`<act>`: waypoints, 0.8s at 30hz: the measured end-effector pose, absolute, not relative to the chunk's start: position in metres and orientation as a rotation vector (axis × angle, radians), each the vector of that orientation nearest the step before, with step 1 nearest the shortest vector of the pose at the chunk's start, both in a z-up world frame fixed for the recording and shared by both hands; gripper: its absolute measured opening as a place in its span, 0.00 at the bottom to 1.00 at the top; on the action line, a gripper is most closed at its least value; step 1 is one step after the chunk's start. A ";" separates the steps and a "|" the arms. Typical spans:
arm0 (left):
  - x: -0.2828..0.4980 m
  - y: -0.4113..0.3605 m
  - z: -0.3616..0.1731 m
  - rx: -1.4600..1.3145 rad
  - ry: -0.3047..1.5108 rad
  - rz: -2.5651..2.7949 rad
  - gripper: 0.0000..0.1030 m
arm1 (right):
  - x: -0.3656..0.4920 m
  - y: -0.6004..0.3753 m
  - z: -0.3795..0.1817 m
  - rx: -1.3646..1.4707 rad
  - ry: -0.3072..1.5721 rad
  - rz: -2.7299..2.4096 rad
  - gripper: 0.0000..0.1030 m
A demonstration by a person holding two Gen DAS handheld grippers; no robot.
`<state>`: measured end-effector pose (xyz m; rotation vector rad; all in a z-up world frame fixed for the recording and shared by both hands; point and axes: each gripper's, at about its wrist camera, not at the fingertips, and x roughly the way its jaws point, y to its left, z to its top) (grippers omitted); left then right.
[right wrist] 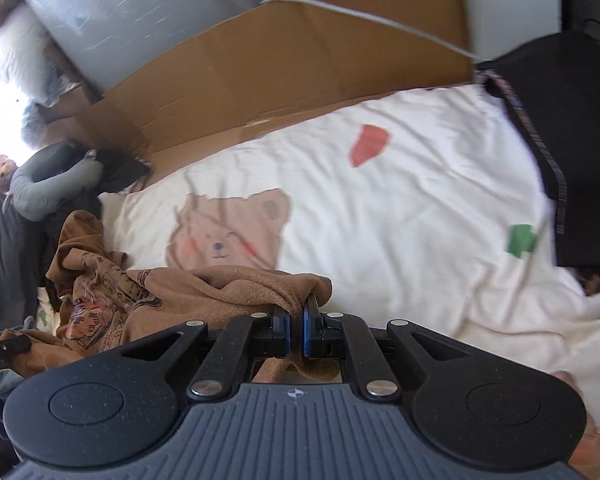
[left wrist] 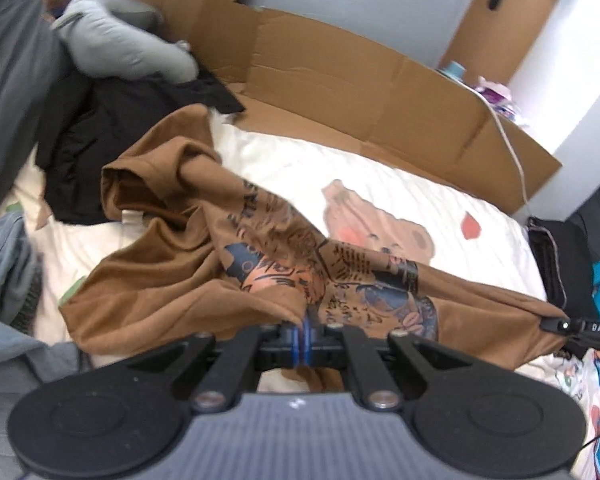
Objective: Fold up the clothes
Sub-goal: 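Lift the brown t-shirt with both grippers and pull it onto the open sheet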
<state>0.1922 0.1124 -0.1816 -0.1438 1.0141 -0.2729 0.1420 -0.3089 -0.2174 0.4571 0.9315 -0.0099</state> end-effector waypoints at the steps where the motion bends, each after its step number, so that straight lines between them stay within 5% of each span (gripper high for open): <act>1: 0.189 0.106 -0.179 -0.136 1.018 -0.281 0.03 | 0.139 -0.315 -0.216 0.458 0.931 -0.018 0.03; 24: 0.129 0.048 -0.136 0.008 1.111 -0.383 0.03 | 0.016 -0.373 -0.159 0.425 0.967 -0.129 0.03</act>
